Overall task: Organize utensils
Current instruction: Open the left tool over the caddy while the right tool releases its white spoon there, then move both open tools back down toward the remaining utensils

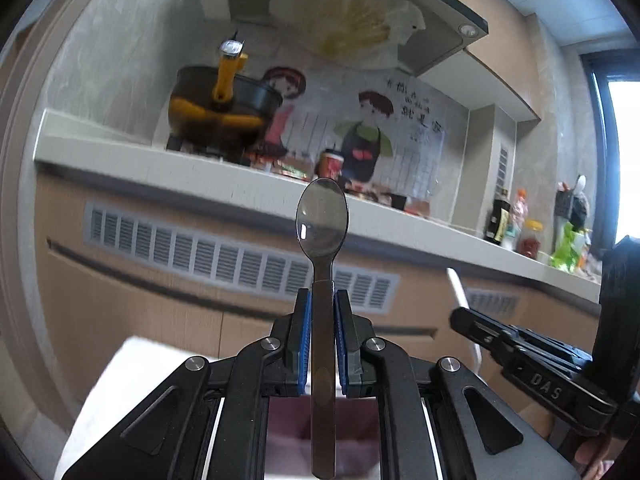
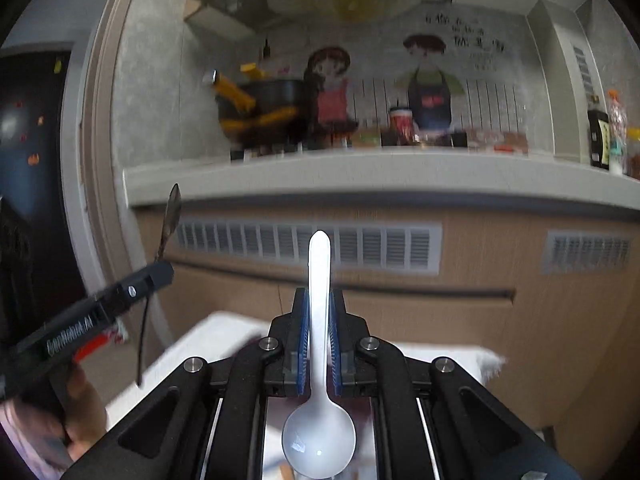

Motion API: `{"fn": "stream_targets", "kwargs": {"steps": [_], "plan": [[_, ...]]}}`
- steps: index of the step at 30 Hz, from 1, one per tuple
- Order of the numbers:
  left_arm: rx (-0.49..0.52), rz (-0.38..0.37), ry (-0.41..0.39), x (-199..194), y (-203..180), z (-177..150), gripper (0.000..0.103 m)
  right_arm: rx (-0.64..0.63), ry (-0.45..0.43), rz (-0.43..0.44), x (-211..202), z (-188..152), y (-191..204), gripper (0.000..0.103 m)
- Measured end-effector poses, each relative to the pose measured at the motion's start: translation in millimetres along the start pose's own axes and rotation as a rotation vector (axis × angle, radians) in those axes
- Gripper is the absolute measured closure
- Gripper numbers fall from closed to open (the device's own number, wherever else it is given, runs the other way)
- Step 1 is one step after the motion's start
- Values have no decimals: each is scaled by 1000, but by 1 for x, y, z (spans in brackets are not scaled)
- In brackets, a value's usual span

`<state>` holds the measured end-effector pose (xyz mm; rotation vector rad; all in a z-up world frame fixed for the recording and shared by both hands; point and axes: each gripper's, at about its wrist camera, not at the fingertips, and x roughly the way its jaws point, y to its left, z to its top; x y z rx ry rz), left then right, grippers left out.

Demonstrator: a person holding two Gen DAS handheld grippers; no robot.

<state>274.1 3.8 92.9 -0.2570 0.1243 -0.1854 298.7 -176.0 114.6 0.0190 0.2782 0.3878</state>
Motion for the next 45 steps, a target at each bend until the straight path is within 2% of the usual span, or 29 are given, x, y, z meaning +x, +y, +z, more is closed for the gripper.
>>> {"fn": "stream_targets", "kwargs": {"steps": [4, 9, 15, 18, 21, 23, 25, 30, 32, 34, 36, 39, 45], "plan": [[21, 44, -33, 29, 5, -15, 91, -26, 8, -30, 34, -2, 3, 95], [23, 99, -41, 66, 16, -43, 91, -59, 26, -79, 62, -23, -6, 94], [9, 97, 34, 92, 26, -70, 91, -82, 70, -109, 88, -53, -15, 94], [3, 88, 76, 95, 28, -80, 90, -74, 91, -92, 95, -63, -17, 94], [26, 84, 128, 93, 27, -87, 89, -66, 179, -54, 106, -70, -19, 91], [30, 76, 154, 89, 28, -90, 87, -58, 209, -33, 105, -74, -21, 86], [37, 78, 165, 84, 28, -90, 86, -59, 219, -34, 99, -75, -21, 74], [-4, 79, 198, 61, 39, -74, 78, -53, 228, -58, 68, -75, -26, 68], [-7, 94, 235, 50, 43, -68, 74, -64, 232, -79, 53, -76, -26, 58], [-5, 109, 265, 38, 46, -64, 68, -80, 231, -109, 36, -79, -25, 37], [4, 122, 314, 22, 49, -64, 64, -102, 238, -142, 21, -84, -23, 30], [12, 126, 407, 6, 54, -73, 55, -152, 335, -138, 7, -98, -15, 27], [33, 142, 580, -27, 65, -108, 54, -196, 485, -37, -1, -140, -1, 26]]}}
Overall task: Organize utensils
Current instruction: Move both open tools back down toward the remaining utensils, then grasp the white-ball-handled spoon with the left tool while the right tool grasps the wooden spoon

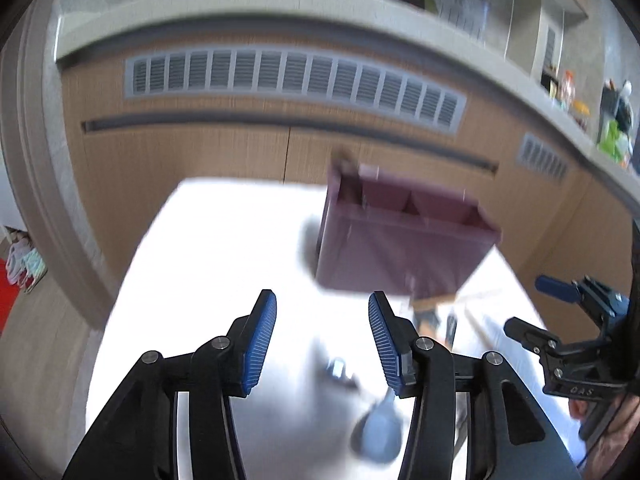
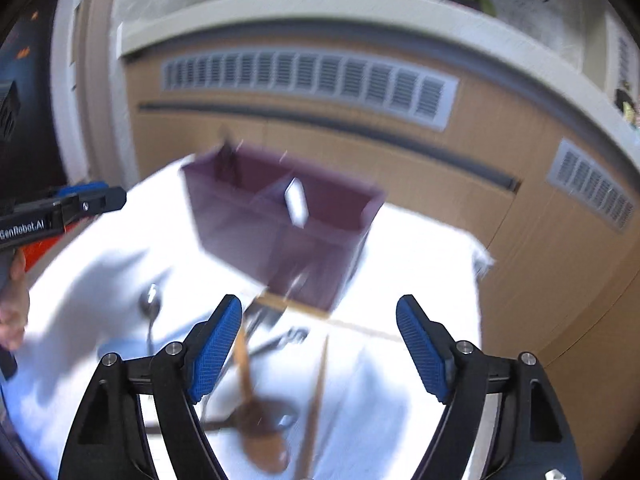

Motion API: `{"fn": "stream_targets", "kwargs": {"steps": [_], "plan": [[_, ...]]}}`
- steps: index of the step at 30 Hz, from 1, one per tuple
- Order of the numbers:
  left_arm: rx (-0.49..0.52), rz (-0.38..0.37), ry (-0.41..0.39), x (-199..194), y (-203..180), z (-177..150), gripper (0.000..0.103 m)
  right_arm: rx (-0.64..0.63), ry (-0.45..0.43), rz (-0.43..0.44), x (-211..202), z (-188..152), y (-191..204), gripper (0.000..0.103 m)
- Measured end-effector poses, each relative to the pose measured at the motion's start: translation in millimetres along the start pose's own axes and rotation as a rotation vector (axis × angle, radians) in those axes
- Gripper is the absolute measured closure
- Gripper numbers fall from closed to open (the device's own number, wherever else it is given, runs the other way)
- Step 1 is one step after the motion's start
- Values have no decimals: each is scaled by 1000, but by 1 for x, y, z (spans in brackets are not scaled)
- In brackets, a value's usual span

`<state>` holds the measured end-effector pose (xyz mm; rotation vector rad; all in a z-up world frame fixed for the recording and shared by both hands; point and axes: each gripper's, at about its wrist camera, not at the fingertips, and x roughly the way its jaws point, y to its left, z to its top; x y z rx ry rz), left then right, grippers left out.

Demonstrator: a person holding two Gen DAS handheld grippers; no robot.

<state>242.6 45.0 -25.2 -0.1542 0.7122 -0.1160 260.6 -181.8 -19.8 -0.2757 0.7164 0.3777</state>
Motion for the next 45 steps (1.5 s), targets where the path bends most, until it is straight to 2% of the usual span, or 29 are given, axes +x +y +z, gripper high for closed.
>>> {"fn": "stream_targets", "kwargs": {"steps": [2, 4, 7, 10, 11, 13, 16, 18, 21, 27, 30, 34, 38, 40, 42, 44, 45], "plan": [[-27, -25, 69, 3, 4, -11, 54, -27, 42, 28, 9, -10, 10, 30], [-65, -64, 155, 10, 7, -20, 54, -52, 79, 52, 18, -16, 19, 38], [-135, -140, 283, 28, 5, -31, 54, -35, 102, 71, 22, -18, 22, 42], [-157, -149, 334, 37, -3, -37, 54, -1, 89, 68, 14, -22, 18, 42], [-125, -166, 333, 36, -11, -39, 54, 1, 84, 59, 10, -24, 17, 42], [-15, -200, 304, 26, -31, -43, 54, 8, 81, 31, 3, -32, 12, 42], [208, -247, 246, 3, -65, -53, 54, 35, 83, -8, -6, -45, 1, 42], [283, -248, 242, -6, -80, -62, 54, 66, 79, -43, -15, -56, -9, 41], [300, -256, 240, -11, -91, -69, 59, 119, 73, -77, -24, -68, -21, 39], [351, -69, 145, -9, -115, -90, 60, 198, 88, -98, -25, -84, -38, 39], [386, -55, 156, 2, -121, -96, 61, 207, 84, -122, -26, -85, -40, 39], [355, -50, 160, 7, -113, -92, 84, 204, 76, -119, -30, -84, -37, 39], [305, -58, 98, -10, -91, -77, 86, 182, 71, -50, -29, -72, -26, 39], [286, -63, 69, -20, -84, -69, 97, 164, 72, 10, -23, -61, -20, 39], [257, -73, 31, -31, -73, -57, 97, 134, 84, 78, -12, -49, -11, 39], [239, -69, -17, -43, -63, -45, 97, 97, 111, 130, 4, -35, -1, 44], [238, -60, -35, -48, -58, -41, 97, 75, 125, 148, 12, -29, 5, 53]]}}
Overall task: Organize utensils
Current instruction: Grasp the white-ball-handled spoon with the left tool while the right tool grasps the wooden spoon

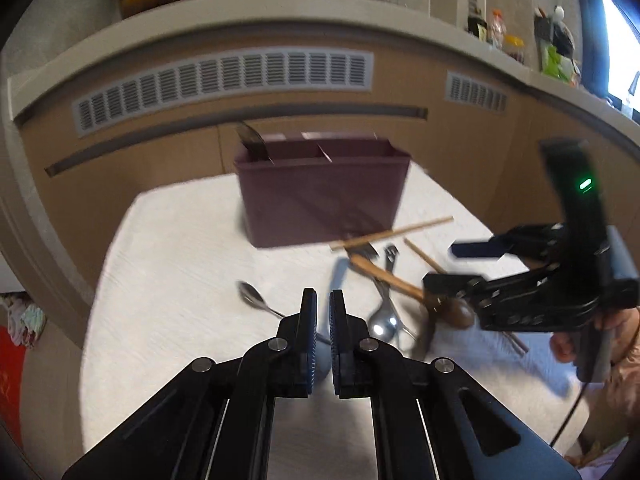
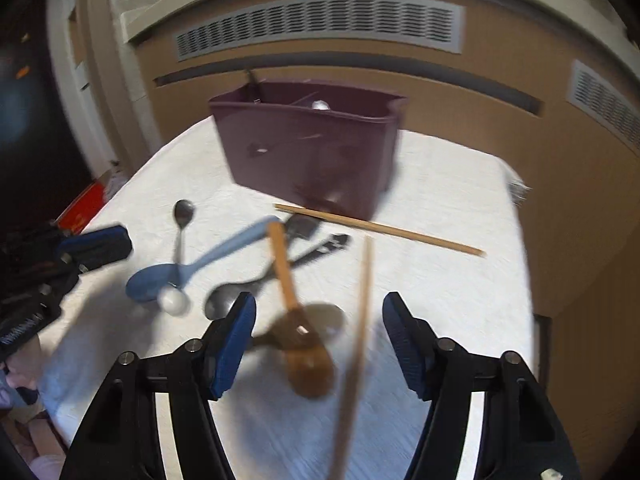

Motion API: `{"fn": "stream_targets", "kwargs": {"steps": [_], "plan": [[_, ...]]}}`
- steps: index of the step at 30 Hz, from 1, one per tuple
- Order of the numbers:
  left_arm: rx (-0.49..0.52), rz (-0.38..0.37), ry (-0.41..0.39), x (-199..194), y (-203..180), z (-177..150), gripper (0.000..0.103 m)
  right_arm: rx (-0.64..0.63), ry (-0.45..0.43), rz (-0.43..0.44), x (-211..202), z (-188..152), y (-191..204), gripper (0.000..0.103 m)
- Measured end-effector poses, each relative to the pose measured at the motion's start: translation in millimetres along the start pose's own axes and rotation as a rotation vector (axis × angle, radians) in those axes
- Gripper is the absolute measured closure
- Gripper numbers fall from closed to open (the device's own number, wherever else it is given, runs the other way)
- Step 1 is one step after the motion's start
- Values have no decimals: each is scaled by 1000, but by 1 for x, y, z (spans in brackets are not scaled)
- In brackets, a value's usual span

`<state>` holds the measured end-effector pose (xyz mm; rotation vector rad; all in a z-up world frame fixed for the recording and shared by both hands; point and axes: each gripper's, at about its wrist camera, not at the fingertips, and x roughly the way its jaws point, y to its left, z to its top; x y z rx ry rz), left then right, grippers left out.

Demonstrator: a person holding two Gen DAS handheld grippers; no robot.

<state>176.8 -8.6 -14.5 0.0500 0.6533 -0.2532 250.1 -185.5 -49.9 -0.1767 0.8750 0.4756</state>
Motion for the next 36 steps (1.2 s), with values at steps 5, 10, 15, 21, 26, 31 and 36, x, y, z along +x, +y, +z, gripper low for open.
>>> {"fn": "stream_targets", "kwargs": {"steps": [5, 10, 15, 21, 26, 31, 36], "plan": [[-40, 6, -13, -10, 34, 7, 96, -65, 101, 32, 45, 23, 11, 64], [-42, -71, 67, 11, 46, 1, 95, 20, 166, 89, 62, 26, 3, 80], [-10, -109, 132, 54, 41, 9, 94, 56, 155, 52, 42, 15, 0, 94], [-17, -180, 255, 126, 49, 29, 93, 178, 137, 45, 19, -3, -19, 94], [-22, -182, 333, 126, 63, 9, 94, 195, 126, 20, 10, -11, -26, 94], [7, -196, 385, 84, 65, -20, 92, 191, 114, 31, 6, -14, -24, 94], [62, -241, 415, 47, 53, -39, 89, 196, 113, 45, 8, -17, -21, 93]]}}
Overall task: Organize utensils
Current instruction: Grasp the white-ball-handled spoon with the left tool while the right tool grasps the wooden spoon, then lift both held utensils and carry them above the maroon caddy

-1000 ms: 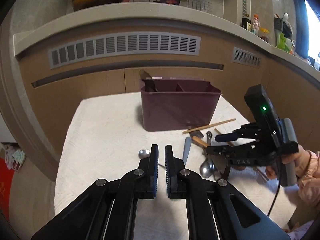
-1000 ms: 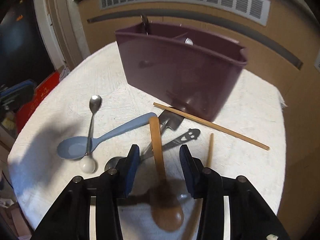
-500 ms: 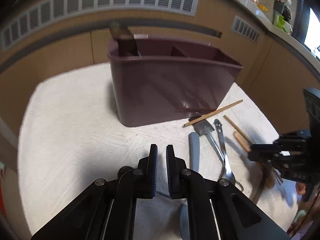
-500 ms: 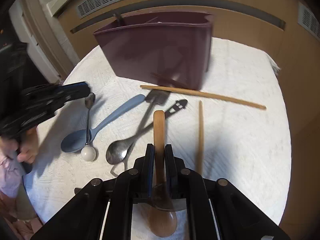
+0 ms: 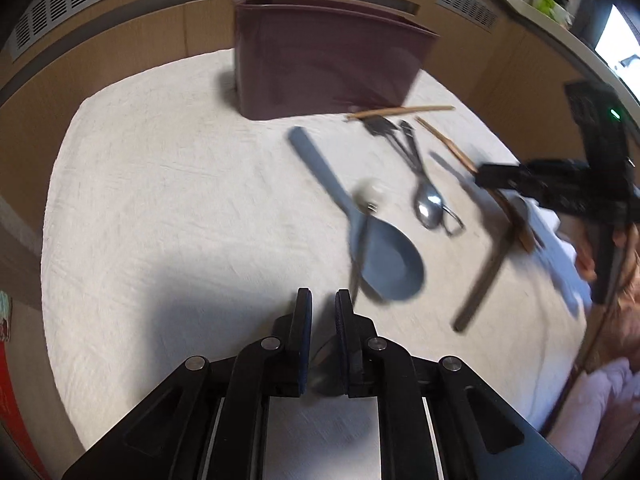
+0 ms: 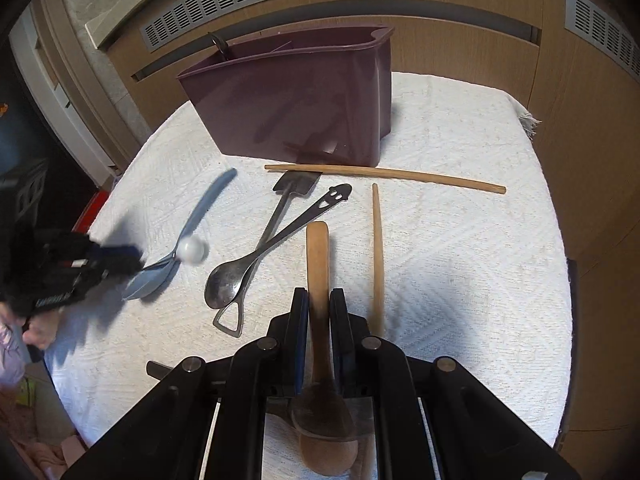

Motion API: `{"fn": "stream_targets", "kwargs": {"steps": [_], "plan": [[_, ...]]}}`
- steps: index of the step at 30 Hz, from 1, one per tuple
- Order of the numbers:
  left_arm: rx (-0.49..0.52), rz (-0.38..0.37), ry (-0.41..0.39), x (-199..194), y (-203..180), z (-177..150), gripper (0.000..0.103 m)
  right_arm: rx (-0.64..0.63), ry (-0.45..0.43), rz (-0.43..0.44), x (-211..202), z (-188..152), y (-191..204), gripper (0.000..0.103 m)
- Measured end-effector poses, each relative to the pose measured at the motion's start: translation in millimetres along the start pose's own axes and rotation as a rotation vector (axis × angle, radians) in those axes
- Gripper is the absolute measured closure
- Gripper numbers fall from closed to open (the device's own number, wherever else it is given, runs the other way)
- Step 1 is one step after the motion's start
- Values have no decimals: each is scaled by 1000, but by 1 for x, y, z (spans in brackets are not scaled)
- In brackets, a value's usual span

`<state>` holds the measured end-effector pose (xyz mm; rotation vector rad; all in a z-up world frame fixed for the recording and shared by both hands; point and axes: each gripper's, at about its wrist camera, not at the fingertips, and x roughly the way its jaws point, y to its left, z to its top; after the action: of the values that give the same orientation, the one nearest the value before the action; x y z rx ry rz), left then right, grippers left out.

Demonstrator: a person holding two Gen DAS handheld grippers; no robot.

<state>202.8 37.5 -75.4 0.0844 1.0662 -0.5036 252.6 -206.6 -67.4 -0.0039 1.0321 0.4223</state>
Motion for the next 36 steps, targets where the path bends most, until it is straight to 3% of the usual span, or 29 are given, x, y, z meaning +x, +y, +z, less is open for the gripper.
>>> {"fn": "stream_targets", "kwargs": {"steps": [2, 4, 6, 10, 14, 17, 19, 21, 24, 28, 32, 36], "plan": [[69, -8, -24, -10, -16, 0, 81, 1, -1, 3, 0, -1, 1, 93], [136, -9, -56, -16, -33, 9, 62, -4, -5, 2, 0, -3, 3, 93], [175, -1, -66, -14, -44, 21, 54, -13, -14, 0, -2, -5, 7, 93], [154, 45, -35, 12, -50, 56, 56, -31, -39, 3, -9, -8, 12, 93], [85, 63, 23, 38, -38, 77, 68, -34, -66, 5, -15, -9, 14, 93], [83, 103, 26, 47, -38, 79, 70, -32, -77, 15, -16, -9, 13, 93], [75, 113, 20, 48, -39, 79, 81, -33, -81, 16, -15, -10, 12, 93], [62, 122, 2, 46, -40, 75, 81, -26, -83, 21, -14, -9, 12, 93], [16, 119, -62, 33, -40, 64, 81, -12, -102, 26, -16, -9, 13, 93], [-71, 134, -251, -13, -38, 43, 81, 6, -156, 42, -32, -9, 15, 93], [-121, 161, -416, -56, -43, 29, 81, -8, -221, -3, -51, -11, 24, 93], [-133, 162, -488, -78, -44, 29, 81, -39, -278, -44, -68, -8, 36, 93]]}}
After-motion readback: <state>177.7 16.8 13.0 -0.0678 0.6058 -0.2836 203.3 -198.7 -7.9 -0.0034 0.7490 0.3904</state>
